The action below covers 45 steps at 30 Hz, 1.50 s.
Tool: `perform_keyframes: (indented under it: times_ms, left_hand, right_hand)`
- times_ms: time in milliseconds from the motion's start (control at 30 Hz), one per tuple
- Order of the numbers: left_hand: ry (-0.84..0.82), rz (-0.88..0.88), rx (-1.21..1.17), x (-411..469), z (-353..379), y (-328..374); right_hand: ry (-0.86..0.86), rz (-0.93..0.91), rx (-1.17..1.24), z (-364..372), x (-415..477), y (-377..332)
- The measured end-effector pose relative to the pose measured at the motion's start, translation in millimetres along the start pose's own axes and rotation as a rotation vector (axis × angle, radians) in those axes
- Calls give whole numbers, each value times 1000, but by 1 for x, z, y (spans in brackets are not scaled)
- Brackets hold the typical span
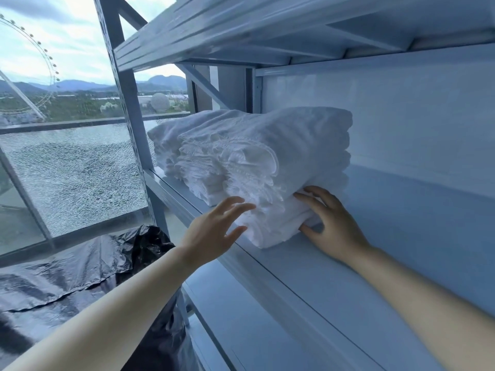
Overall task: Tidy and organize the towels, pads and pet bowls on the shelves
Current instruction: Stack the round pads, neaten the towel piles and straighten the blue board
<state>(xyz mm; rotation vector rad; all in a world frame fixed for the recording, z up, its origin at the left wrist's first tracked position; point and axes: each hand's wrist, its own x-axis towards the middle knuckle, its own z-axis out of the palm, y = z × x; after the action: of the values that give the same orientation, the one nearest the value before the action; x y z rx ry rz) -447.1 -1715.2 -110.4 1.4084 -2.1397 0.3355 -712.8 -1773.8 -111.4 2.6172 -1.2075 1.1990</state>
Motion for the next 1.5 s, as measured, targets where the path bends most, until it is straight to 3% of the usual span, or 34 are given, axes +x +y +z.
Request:
perform_keyframes:
  times_ms: [367, 600, 733, 1000, 1100, 1267, 1500]
  left_hand:
    - [66, 40, -33, 0, -22, -12]
    - [77, 155, -82, 13, 1, 16]
    - [180, 99, -96, 19, 14, 32]
    - [174, -92, -1, 9, 9, 66]
    - [188, -122, 12, 1, 1, 89]
    - [175, 83, -50, -11, -16, 153]
    - [133, 144, -184, -49, -35, 265]
  right_hand:
    - [-20, -47, 39, -7, -5, -44]
    - [-26, 116, -16, -23, -29, -34]
    - [-59, 190, -44, -39, -49, -26]
    - [-56, 231, -32, -55, -65, -29]
    - [-50, 208, -47, -74, -80, -34]
    - [-70, 193, -74, -116, -115, -51]
    - [-34, 219, -89, -195, -200, -85]
